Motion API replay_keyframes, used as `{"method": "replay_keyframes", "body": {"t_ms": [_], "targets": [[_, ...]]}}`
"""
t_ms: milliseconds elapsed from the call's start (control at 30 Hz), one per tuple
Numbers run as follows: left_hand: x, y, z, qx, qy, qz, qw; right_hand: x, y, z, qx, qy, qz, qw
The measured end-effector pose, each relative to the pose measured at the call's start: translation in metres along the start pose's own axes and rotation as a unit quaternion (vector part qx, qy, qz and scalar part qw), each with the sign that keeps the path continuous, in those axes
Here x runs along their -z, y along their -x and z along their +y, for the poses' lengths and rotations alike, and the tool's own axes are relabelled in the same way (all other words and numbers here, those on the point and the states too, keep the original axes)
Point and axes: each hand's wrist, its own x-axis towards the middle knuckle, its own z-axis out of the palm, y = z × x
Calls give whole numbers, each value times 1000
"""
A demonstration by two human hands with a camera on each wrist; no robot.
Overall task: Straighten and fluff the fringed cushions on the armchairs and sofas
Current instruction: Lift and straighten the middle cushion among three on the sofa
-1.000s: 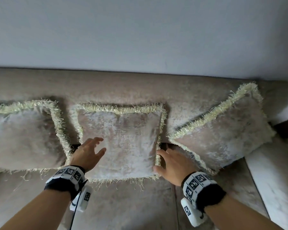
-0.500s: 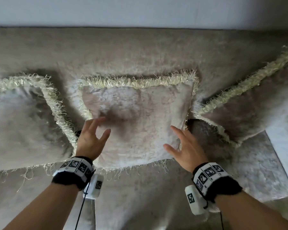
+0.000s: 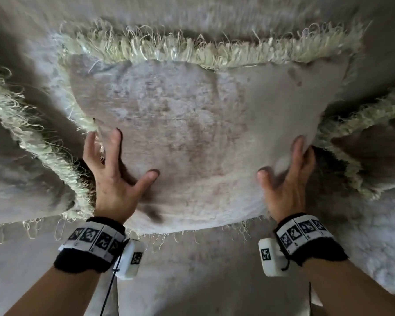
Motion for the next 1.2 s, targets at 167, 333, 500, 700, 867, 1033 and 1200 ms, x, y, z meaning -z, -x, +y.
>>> {"method": "replay_keyframes", "body": {"t_ms": [167,333,500,700,867,1033,1200], "targets": [[-14,-8,-15,11,33,-5,999,-18,-20,10,39,-67,14,997],[-19,-16,-14,-11,85,49,995,-9,-27,6,65,-114,58,990],[-15,-14,3,4,150,101,984,21,-23,-17,122,-96,58,986],[-7,-1,29,102,162,213,958,67,-46,-76,201,-12,35,979],[-8,0,31,174,127,267,939,78,-73,-117,288,71,7,955],[-17,-4,18,270,124,295,908,67,-90,-141,308,103,-26,945],[-30,-7,15,317,158,303,885,58,-100,-134,325,133,-36,936]]}}
